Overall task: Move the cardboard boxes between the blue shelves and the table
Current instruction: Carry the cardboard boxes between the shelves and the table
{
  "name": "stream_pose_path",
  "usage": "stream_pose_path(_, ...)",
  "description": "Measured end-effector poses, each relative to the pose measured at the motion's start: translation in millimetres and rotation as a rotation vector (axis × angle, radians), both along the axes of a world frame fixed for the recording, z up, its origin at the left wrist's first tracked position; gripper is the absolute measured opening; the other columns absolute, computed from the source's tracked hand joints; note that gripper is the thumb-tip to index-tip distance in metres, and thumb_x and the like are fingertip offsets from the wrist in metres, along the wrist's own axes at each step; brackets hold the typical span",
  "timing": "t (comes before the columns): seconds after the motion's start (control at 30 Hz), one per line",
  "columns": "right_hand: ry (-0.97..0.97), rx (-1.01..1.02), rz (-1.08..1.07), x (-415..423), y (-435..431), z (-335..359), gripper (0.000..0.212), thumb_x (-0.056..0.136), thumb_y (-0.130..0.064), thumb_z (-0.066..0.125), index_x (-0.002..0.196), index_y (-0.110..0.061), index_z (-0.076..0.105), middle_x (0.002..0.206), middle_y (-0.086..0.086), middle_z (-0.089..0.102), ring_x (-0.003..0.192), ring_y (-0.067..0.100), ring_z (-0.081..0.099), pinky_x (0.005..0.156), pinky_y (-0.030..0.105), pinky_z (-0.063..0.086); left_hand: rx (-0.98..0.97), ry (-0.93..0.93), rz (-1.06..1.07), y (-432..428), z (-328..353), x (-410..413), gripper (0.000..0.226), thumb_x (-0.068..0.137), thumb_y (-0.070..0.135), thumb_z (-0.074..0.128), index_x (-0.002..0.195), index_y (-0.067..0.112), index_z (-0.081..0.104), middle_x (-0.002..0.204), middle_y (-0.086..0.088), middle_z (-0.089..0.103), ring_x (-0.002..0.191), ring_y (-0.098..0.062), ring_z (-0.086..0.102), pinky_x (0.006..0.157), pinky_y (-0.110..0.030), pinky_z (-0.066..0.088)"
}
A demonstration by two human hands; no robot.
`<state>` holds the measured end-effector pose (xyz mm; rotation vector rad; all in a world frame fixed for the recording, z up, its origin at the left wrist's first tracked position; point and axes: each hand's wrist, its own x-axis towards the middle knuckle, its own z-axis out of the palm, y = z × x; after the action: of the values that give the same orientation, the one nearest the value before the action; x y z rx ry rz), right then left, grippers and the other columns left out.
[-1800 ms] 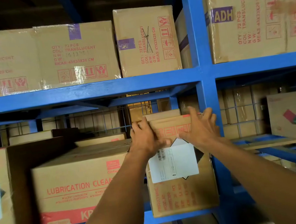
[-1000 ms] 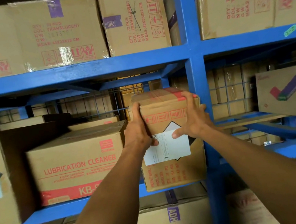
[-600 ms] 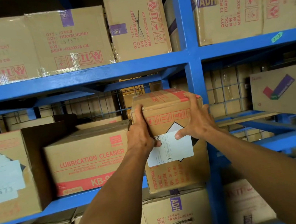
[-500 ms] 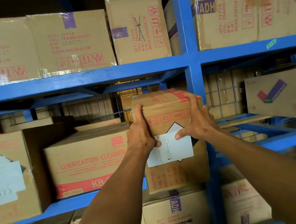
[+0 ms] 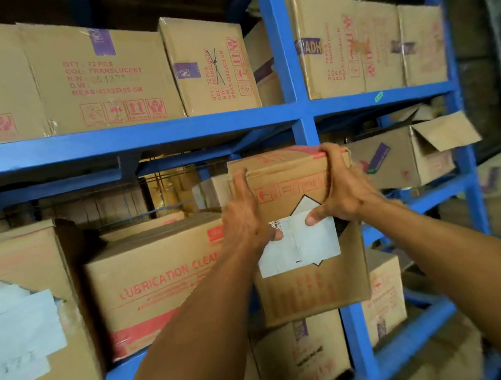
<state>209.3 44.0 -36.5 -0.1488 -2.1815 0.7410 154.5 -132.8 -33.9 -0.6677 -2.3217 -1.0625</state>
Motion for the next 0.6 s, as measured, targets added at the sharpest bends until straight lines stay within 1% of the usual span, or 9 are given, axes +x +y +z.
stream_pose_path(0.13, -0.034, 0.023, -0.079, 36.1, -37.3, -2.2, 0.130, 0.038, -0.032, 0.100, 0.135, -0.045, 0.015, 0.129, 0.012, 0.045, 0.119, 0.036, 0.044, 0.100, 0.058, 0.042, -0.091, -0.029, -0.051, -32.2, -3.0, 17.3, 0.134, 0.056, 0.011, 0.092, 0.145, 0.036, -0.004, 0.124, -0.015, 0.057, 0.113, -0.037, 0.057, 0.091, -0.049, 0.051)
stream_pose_path(0.2, -0.039, 0.019, -0.119, 51.5, -50.6, -1.0, 0.130, 0.033, -0.037, 0.100, 0.132, -0.048, 0.016, 0.126, 0.013, 0.047, 0.119, 0.038, 0.045, 0.098, 0.059, 0.043, -0.068, -0.026, -0.082, -42.6, -4.8, 23.9, 0.138, 0.054, 0.011, 0.093, 0.146, 0.036, -0.006, 0.120, -0.013, 0.060, 0.111, -0.036, 0.058, 0.089, -0.048, 0.053)
stream_pose_path(0.27, -0.055, 0.009, -0.162, 67.2, -61.0, -1.0, 0.130, 0.034, -0.036, 0.100, 0.131, -0.051, 0.014, 0.128, 0.014, 0.045, 0.121, 0.039, 0.042, 0.099, 0.059, 0.042, -0.063, -0.024, -0.106, -46.4, -7.4, 31.9, 0.137, 0.054, 0.012, 0.093, 0.147, 0.036, -0.005, 0.118, -0.014, 0.060, 0.108, -0.036, 0.059, 0.086, -0.046, 0.053)
stream_pose_path(0.37, -0.075, 0.003, -0.224, 90.8, -63.4, -2.1, 0.129, 0.034, -0.038, 0.098, 0.126, -0.060, 0.010, 0.122, 0.014, 0.045, 0.115, 0.041, 0.047, 0.095, 0.060, 0.044, -0.044, -0.043, -0.175, -41.1, -11.2, 44.5, 0.137, 0.052, 0.012, 0.094, 0.146, 0.036, -0.004, 0.116, -0.016, 0.059, 0.107, -0.038, 0.058, 0.087, -0.048, 0.052)
stream_pose_path(0.4, -0.084, -0.002, -0.253, 99.4, -60.7, -2.4, 0.130, 0.035, -0.038, 0.099, 0.127, -0.060, 0.009, 0.119, 0.013, 0.044, 0.111, 0.039, 0.048, 0.094, 0.059, 0.045, -0.049, -0.047, -0.192, -36.3, -12.7, 49.7, 0.136, 0.053, 0.013, 0.094, 0.145, 0.037, -0.004, 0.116, -0.016, 0.059, 0.107, -0.038, 0.058, 0.088, -0.049, 0.051)
stream_pose_path(0.47, -0.111, -0.012, -0.330, 115.7, -49.9, -4.4, 0.131, 0.042, -0.033, 0.100, 0.137, -0.050, 0.011, 0.114, 0.010, 0.040, 0.105, 0.035, 0.046, 0.090, 0.053, 0.045, -0.057, -0.057, -0.244, -20.9, -15.9, 57.1, 0.135, 0.053, 0.014, 0.094, 0.143, 0.039, -0.003, 0.116, -0.017, 0.059, 0.107, -0.040, 0.058, 0.087, -0.050, 0.051)
stream_pose_path(0.53, -0.124, -0.004, -0.418, 130.8, -35.2, -7.8, 0.129, 0.046, -0.031, 0.099, 0.140, -0.044, 0.013, 0.118, 0.013, 0.041, 0.107, 0.036, 0.045, 0.086, 0.049, 0.043, -0.055, -0.059, -0.316, 1.2, -21.9, 62.8, 0.135, 0.053, 0.014, 0.094, 0.142, 0.041, -0.004, 0.116, -0.016, 0.060, 0.107, -0.040, 0.058, 0.087, -0.050, 0.051)
stream_pose_path(0.6, -0.135, -0.016, -0.500, 147.5, -19.5, -13.9, 0.130, 0.045, -0.033, 0.099, 0.140, -0.045, 0.012, 0.124, 0.017, 0.040, 0.111, 0.042, 0.047, 0.087, 0.052, 0.044, -0.069, -0.073, -0.367, 29.3, -28.6, 72.0, 0.135, 0.055, 0.015, 0.094, 0.143, 0.041, -0.006, 0.121, -0.017, 0.056, 0.111, -0.041, 0.055, 0.089, -0.049, 0.050)
